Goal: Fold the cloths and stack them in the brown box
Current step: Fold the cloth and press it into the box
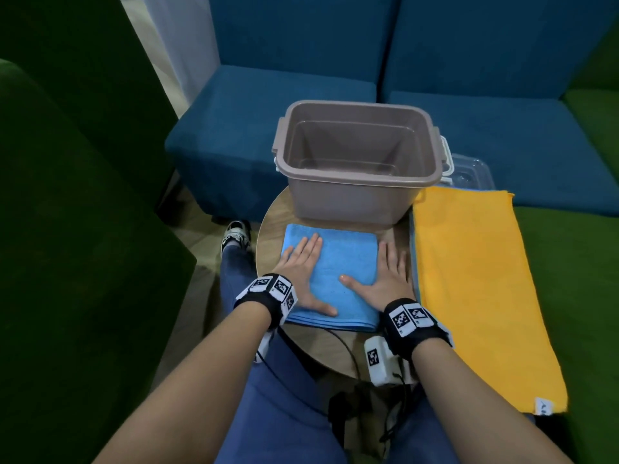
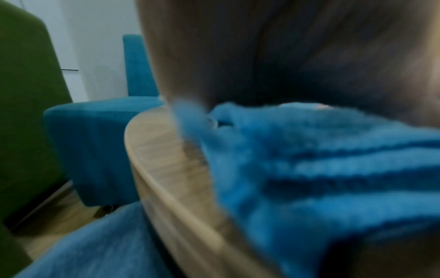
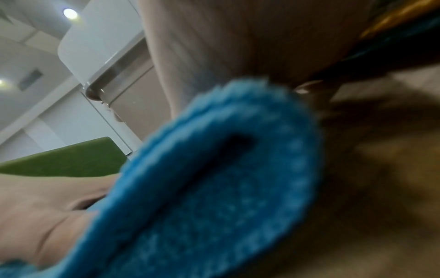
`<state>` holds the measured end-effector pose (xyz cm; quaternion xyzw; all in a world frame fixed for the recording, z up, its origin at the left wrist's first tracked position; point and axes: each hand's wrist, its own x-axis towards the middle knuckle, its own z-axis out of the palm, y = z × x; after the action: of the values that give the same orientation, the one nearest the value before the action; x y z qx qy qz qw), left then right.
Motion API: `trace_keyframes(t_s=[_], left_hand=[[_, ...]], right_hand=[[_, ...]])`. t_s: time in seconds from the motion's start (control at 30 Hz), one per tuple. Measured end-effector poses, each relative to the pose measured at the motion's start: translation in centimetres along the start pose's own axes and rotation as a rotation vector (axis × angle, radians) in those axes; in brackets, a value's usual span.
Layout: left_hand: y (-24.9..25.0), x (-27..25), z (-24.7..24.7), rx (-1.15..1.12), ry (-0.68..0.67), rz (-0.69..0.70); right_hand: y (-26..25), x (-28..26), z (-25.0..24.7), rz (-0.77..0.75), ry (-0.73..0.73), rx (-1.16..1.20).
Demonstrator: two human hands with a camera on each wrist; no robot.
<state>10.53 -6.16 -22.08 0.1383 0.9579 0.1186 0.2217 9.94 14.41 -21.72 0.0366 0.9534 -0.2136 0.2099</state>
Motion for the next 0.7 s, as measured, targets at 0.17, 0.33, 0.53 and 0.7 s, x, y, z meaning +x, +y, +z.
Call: trace_keyframes(t_s=[0.17,0.33,0.53,0.7], left_hand=[[0.5,0.8,-1.5,0.108,-0.058,-0.022],[5.6,-0.7,-1.0,0.212,0.002,0.052],[5.6,-1.5,1.5,0.068,-0.059,0.120],[3.3,-1.4,0.2,0.234,-0.122,0.198]], right_hand=[[-0.8,0.0,0.0,0.045,0.013,-0.001],[-2.2,1.8,-1.5,-0.119,-0.009,-0.014],[-1.9,2.6,-3.0,-0.090,-0.104,-0.150],[-2.8,1.4,-3.0,0.021,-0.004,-0.204]])
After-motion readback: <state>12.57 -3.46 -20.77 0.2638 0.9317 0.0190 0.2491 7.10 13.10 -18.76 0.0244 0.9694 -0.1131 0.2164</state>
